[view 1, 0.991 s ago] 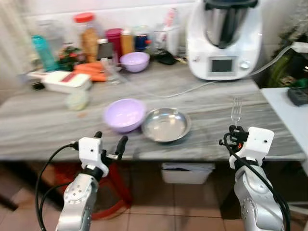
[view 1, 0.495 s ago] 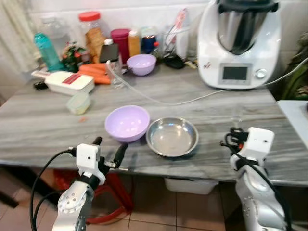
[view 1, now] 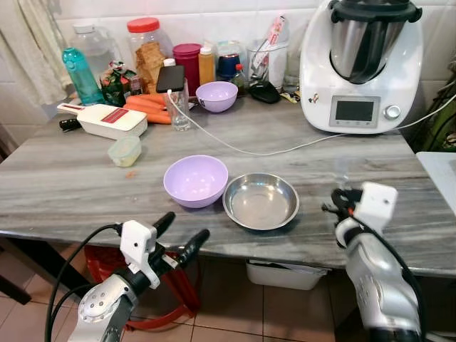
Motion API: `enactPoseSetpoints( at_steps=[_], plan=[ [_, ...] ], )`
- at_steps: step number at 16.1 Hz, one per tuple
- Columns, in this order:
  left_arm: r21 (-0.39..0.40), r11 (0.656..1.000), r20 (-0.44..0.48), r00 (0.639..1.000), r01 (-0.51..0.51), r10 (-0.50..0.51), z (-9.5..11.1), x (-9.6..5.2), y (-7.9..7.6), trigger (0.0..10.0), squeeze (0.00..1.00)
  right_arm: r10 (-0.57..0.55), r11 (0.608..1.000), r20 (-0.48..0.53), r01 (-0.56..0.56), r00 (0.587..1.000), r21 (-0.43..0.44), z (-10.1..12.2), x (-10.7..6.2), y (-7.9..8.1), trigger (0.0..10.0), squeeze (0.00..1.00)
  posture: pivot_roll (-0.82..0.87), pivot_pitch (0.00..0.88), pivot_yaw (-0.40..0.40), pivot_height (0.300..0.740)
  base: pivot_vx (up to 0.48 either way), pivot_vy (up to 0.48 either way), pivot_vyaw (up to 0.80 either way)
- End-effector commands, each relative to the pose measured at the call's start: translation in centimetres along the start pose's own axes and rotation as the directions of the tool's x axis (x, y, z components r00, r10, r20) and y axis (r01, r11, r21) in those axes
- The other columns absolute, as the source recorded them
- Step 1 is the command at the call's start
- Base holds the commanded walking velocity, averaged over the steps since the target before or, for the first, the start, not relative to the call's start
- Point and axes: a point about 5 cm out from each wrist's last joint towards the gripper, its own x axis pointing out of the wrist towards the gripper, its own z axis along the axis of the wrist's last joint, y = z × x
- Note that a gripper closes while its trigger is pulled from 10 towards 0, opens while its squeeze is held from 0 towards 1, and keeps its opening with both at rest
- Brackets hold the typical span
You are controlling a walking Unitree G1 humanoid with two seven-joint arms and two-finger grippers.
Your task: Setting the table
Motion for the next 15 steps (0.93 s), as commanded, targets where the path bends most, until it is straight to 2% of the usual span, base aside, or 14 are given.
enactPoseSetpoints(
  at_steps=[1, 3, 7, 13, 14, 15],
  plan=[
    [-0.002, 0.999, -0.014, 0.999, 0.046, -0.046, 0.2, -0.1, -0.1, 10.0, 0.0, 0.014, 0.999, -0.036, -0.013, 0.999, 0.03, -0.2, 0.5, 0.4, 10.0, 0.0, -0.09, 0.0, 0.069, 0.74, 0.0, 0.0, 0.0],
    [0.008, 0.997, -0.027, 0.997, 0.079, -0.078, 0.2, -0.1, -0.3, 10.0, 0.0, 0.028, 0.999, -0.092, -0.023, 0.995, 0.048, -0.8, 1.0, 1.1, 10.0, 0.0, -0.08, 0.0, 0.066, 0.74, 0.0, 0.0, 0.0],
    [-0.003, 0.997, -0.031, 0.997, 0.073, -0.073, -0.2, -0.4, -0.1, 10.0, 0.0, 0.072, 0.996, -0.173, -0.062, 0.982, 0.06, -2.3, 1.0, 2.3, 10.0, 0.0, -0.07, 0.0, 0.058, 0.74, 0.0, 0.0, 0.0],
    [-0.016, 0.994, -0.042, 0.993, 0.106, -0.107, -0.7, -0.5, -0.4, 10.0, 0.0, 0.078, 0.997, -0.22, -0.07, 0.972, 0.044, -3.1, 0.6, 2.1, 10.0, 0.0, -0.08, 0.0, 0.059, 0.74, 0.0, 0.0, 0.0],
    [-0.022, 0.993, -0.043, 0.992, 0.119, -0.12, -0.8, -0.5, -0.5, 10.0, 0.0, 0.073, 0.997, -0.228, -0.065, 0.971, 0.041, -3.3, 0.6, 1.9, 10.0, 0.13, -0.08, 0.0, 0.058, 0.74, 0.0, 0.0, 0.0],
    [-0.031, 0.991, -0.041, 0.99, 0.133, -0.134, -0.9, -0.5, -0.6, 10.0, 0.0, 0.064, 0.998, -0.232, -0.057, 0.971, 0.035, -3.4, 0.6, 1.7, 10.0, 1.0, -0.08, 0.0, 0.058, 0.74, 0.0, 0.0, 0.0]
  ],
)
